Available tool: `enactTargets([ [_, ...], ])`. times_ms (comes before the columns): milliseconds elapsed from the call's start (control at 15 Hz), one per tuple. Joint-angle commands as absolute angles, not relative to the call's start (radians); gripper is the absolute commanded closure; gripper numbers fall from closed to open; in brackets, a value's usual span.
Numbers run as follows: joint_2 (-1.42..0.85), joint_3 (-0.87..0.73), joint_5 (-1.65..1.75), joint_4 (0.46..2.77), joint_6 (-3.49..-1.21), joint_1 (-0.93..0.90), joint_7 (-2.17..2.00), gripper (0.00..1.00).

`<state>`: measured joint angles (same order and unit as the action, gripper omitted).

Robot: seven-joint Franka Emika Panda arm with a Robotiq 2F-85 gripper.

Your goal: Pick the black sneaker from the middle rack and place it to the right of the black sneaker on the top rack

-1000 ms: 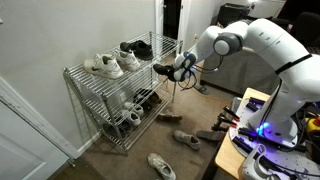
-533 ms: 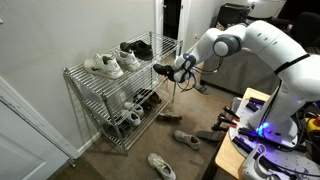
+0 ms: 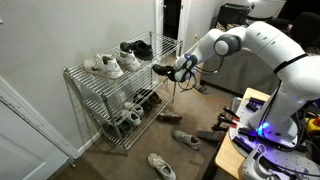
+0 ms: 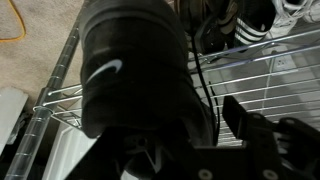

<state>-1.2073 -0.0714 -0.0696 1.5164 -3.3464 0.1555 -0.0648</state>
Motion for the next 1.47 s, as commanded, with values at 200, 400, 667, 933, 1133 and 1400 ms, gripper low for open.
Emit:
enactTargets([
  [200,-1.214,-0.036,-0.043,1.514,-3.348,0.192,-0.039,0.87],
  [400,-1.204,-0.031,-0.044,1.528,-3.355,0.192,-0.039,0.93],
  [667,-1.164,-0.042,-0.049,1.582,-3.391,0.178,-0.041,0.95],
  [933,-1.111,-0.081,-0.072,1.656,-3.431,0.147,-0.051,0.95],
  [1133,-1.033,-0.127,-0.094,1.752,-3.439,0.112,-0.056,0.95],
  [1400,-0.923,-0.234,-0.136,1.922,-3.511,0.015,-0.046,0.95],
])
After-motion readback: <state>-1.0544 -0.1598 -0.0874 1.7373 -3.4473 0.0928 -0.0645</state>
